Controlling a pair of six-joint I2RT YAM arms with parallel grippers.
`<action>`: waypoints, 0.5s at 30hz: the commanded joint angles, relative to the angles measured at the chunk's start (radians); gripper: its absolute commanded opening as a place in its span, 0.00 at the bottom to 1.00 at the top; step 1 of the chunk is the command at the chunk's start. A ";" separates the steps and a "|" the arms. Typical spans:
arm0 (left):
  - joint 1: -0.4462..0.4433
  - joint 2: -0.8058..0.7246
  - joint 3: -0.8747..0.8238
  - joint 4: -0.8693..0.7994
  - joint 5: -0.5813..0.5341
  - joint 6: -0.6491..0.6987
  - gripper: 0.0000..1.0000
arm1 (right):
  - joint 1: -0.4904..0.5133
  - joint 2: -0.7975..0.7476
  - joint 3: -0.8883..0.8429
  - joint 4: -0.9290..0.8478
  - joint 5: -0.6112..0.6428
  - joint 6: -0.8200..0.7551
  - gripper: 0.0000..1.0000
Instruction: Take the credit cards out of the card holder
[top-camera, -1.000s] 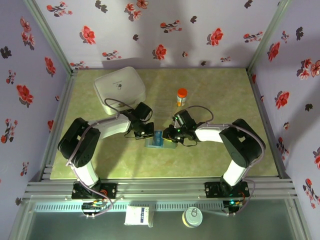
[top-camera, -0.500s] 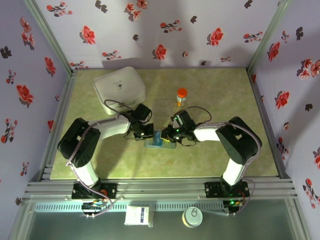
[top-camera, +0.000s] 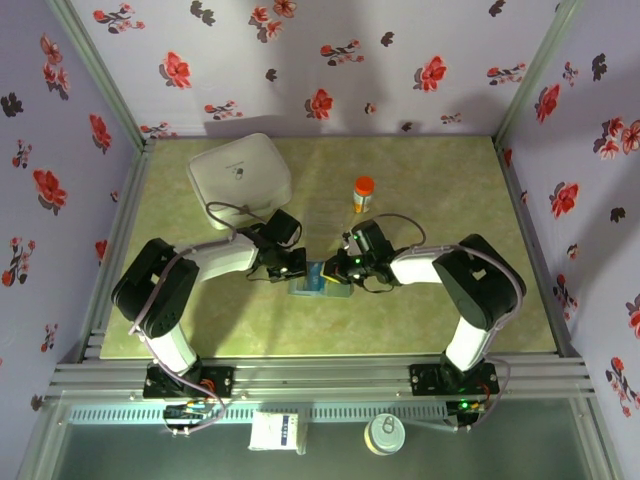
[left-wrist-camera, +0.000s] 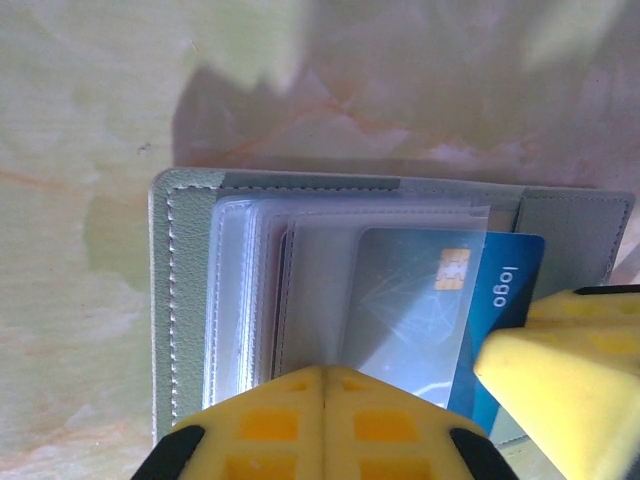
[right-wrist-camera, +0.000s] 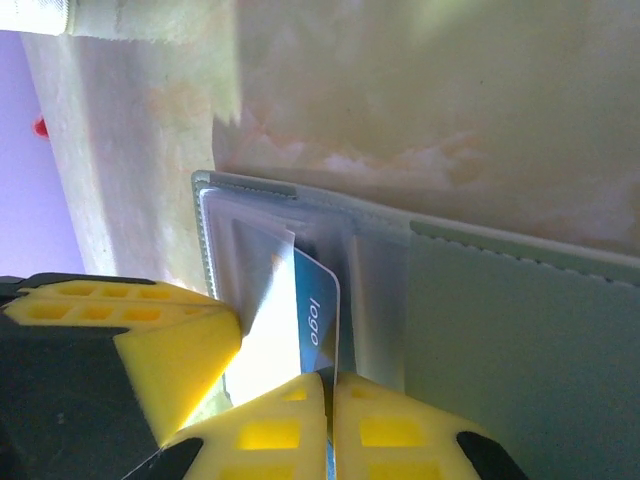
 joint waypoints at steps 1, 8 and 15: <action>0.000 0.009 -0.038 -0.077 -0.036 -0.008 0.00 | -0.021 -0.037 -0.037 -0.039 0.019 -0.016 0.09; 0.003 -0.020 -0.039 -0.076 -0.044 -0.012 0.00 | -0.045 -0.102 -0.048 -0.122 0.034 -0.060 0.07; 0.012 -0.080 -0.048 -0.076 -0.068 -0.026 0.10 | -0.051 -0.163 -0.007 -0.226 0.038 -0.118 0.06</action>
